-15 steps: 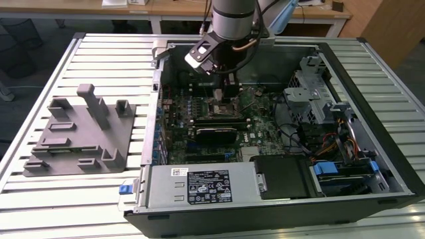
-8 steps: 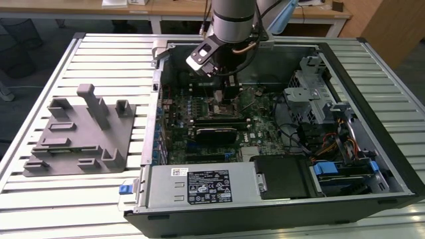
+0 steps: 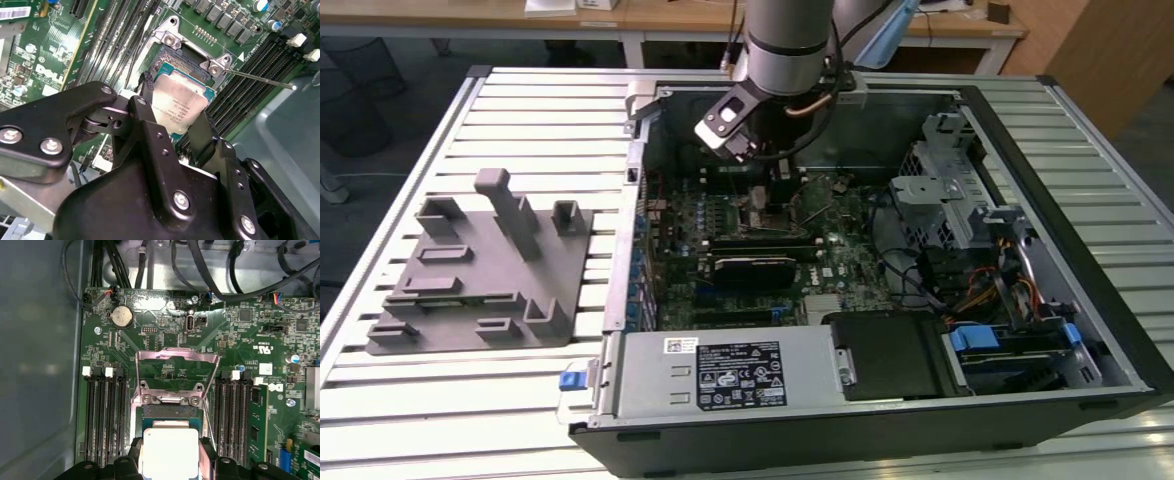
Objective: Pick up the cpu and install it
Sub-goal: 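Place the cpu into insertion slot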
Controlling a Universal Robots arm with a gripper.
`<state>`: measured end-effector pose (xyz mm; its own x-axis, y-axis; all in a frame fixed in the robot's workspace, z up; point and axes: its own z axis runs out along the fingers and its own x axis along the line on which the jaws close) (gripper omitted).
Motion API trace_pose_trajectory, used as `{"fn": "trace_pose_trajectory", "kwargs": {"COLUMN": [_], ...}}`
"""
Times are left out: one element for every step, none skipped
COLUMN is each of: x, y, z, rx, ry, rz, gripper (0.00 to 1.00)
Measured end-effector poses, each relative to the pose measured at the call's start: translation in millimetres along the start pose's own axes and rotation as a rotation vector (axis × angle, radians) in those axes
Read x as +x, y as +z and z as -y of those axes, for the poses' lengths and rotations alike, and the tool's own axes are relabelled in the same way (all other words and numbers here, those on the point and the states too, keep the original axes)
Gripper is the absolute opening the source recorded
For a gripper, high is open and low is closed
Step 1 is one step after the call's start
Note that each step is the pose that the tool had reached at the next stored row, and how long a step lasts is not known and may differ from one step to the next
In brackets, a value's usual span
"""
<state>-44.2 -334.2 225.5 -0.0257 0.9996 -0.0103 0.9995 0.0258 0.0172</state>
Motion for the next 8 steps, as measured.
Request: {"fn": "trace_pose_trajectory", "kwargs": {"x": [0.0,0.0,0.0,0.0,0.1,0.1,0.1,0.1], "y": [1.3,2.5,3.7,5.0,6.2,7.4,8.6,9.7], "z": [0.1,0.1,0.1,0.1,0.1,0.2,0.2,0.2], "rx": [0.0001,0.0001,0.0001,0.0001,0.0001,0.0000,0.0000,0.0001], "ry": [0.000,0.000,0.000,0.000,0.000,0.000,0.000,0.000], "rz": [0.0001,0.0002,0.0002,0.0001,0.0001,0.0000,0.0000,0.0000], "gripper": [0.53,0.53,0.53,0.53,0.53,0.53,0.53,0.53]}}
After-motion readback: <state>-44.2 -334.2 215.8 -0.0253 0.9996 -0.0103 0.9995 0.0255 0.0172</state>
